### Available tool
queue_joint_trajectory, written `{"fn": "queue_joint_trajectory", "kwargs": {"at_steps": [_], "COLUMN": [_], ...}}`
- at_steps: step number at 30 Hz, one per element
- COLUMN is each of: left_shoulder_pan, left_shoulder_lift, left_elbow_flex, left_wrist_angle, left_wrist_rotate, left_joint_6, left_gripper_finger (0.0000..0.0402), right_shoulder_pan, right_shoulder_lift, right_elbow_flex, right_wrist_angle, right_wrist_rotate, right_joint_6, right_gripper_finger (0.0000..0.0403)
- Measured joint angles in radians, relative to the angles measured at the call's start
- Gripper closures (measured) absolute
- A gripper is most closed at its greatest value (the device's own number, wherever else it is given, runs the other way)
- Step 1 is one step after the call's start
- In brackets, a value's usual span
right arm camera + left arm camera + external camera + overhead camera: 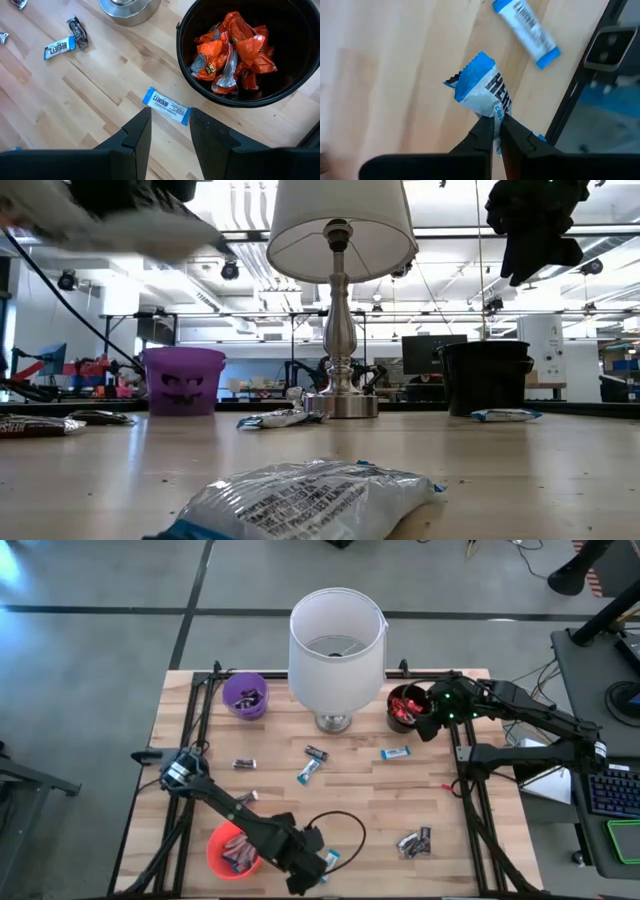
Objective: Organize candy in baskets
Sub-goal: Put the white chocolate bar into the orange bucket
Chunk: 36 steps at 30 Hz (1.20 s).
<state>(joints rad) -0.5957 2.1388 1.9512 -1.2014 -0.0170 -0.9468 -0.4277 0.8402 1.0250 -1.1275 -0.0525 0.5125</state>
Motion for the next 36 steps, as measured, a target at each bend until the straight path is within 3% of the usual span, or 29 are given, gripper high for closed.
{"fn": "queue_joint_trajectory", "kwargs": {"at_steps": [10,14,18,20,27,32,36], "left_shoulder_pan": [0.015,0.018,0.018,0.016,-0.009,-0.071,-0.143], "left_shoulder_lift": [-0.059,-0.132,-0.260,-0.345,-0.618,-0.722,-0.766], "left_elbow_flex": [0.098,0.052,-0.092,-0.195,-0.554,-0.737,-0.852], "left_wrist_angle": [-0.304,-0.354,-0.345,-0.305,0.070,0.184,0.365], "left_wrist_rotate": [-0.027,-0.041,-0.049,-0.046,-0.044,0.007,0.030], "left_joint_6": [0.158,0.179,0.151,0.106,-0.092,-0.269,-0.369], "left_gripper_finger": [0.0402,0.0401,0.0401,0.0401,0.0401,0.0401,0.0401], "right_shoulder_pan": [0.000,0.000,0.000,0.000,0.000,0.000,0.000], "right_shoulder_lift": [0.000,0.000,0.001,0.001,0.001,0.001,0.001], "right_elbow_flex": [0.000,0.000,0.000,0.000,0.000,0.000,0.000], "right_wrist_angle": [0.003,0.003,0.008,0.008,0.010,0.010,0.010], "right_wrist_rotate": [0.001,0.002,0.004,0.004,0.028,0.028,0.027], "right_joint_6": [0.003,0.011,0.011,0.012,0.012,0.027,0.030], "right_gripper_finger": [0.0280,0.0280,0.0280,0.0280,0.0280,0.0280,0.0280]}}
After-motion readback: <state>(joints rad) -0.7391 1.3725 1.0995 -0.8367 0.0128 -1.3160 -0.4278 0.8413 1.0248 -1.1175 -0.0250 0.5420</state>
